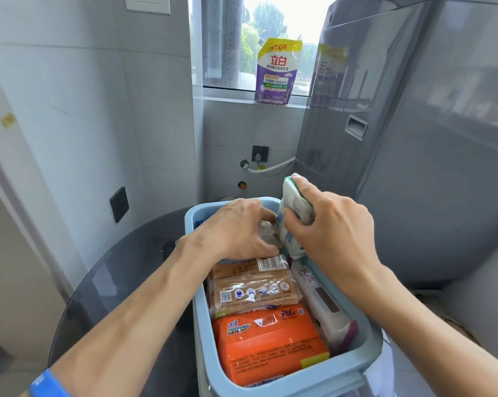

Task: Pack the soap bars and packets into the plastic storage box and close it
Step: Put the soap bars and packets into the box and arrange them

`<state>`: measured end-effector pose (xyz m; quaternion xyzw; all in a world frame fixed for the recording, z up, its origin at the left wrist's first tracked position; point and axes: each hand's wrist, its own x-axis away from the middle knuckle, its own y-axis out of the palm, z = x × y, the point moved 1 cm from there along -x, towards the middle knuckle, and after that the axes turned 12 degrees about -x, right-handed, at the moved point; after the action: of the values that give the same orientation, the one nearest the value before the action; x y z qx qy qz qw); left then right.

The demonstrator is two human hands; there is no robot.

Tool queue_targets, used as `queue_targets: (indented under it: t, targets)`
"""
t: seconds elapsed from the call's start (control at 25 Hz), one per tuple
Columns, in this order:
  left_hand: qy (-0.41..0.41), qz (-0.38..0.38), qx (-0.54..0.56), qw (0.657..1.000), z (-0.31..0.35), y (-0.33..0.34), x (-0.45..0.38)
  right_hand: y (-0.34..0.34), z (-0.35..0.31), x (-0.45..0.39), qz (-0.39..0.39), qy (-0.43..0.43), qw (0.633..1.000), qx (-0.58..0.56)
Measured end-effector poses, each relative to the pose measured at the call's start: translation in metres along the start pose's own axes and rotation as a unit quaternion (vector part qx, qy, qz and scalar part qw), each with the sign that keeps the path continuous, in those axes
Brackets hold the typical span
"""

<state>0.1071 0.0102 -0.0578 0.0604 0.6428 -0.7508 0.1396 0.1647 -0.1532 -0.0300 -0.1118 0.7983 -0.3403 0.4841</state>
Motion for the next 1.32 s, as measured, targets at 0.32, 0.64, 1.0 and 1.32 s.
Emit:
queue_targets:
  t: [0.32,0.64,1.0,1.32]
  targets:
    - [-0.027,-0.01,0.009,1.0,0.001,0.0,-0.001,0.001,-0.005,-0.018,-0.011,0.034,0.999,-0.035]
    - [-0.032,-0.007,0.038,0.999,0.003,-0.004,0.001,-0.001,0.0,-0.081,-0.296,0.106,0.949,-0.018]
    - [-0.014,0.01,0.036,0.999,-0.001,-0.01,0.004,-0.002,0.0,-0.09,-0.337,0.1,0.936,-0.005]
    - [-0.026,0.01,0.022,0.999,0.0,-0.015,0.013,0.035,0.006,-0.062,-0.376,0.025,0.926,0.033]
